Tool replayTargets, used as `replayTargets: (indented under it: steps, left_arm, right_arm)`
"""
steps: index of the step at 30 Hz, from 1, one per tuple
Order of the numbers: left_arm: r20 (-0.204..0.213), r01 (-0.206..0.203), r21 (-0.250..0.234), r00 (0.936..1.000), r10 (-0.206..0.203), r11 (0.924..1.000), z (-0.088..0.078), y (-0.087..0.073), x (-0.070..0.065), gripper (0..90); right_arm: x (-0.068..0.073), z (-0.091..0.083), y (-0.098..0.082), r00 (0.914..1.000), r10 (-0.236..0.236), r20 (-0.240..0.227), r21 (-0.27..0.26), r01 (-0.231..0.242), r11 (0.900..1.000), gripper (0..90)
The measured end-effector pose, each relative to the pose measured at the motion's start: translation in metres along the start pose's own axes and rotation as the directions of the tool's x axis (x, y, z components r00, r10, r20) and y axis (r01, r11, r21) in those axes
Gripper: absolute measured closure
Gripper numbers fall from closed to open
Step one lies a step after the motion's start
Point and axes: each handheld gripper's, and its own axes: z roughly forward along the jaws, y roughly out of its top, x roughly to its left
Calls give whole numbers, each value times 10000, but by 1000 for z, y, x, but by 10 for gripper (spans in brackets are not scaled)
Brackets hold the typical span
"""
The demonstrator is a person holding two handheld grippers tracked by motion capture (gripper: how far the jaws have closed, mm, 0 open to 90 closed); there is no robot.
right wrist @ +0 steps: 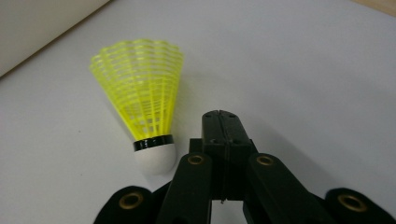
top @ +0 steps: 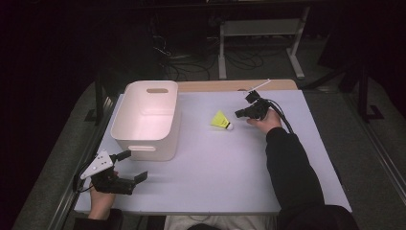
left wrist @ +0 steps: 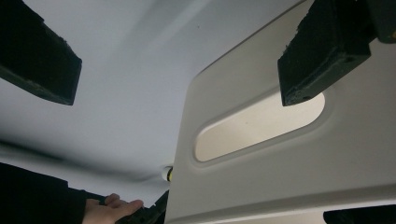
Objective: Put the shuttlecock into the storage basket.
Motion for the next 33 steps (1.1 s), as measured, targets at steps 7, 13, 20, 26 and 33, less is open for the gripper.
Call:
replayTargets:
  steps: [7, 13, 20, 26, 33]
  left_arm:
    - [7, 0, 9, 10000, 0, 10000, 0, 0, 0, 0]
    - [10, -4, 16, 10000, 4, 10000, 0, 0, 0, 0]
    - [22, 2, 15, 10000, -2, 10000, 0, 0, 0, 0]
    - [34, 10, 7, 10000, -10, 10000, 0, 0, 0, 0]
    - [43, 19, -9, 10000, -19, 10000, 0, 0, 0, 0]
  right_arm:
    - [7, -10, 3, 9994, -318, -141, -117, 316, 9994, 885]
    - [12, -20, 7, 9981, -582, -184, -113, 580, 9983, 884]
    - [15, -32, 10, 9970, -727, -256, -12, 727, 9974, 884]
    - [17, -39, 14, 9960, -812, -380, 99, 816, 9966, 883]
    - [21, -42, 22, 9944, -933, -495, 251, 946, 9952, 841]
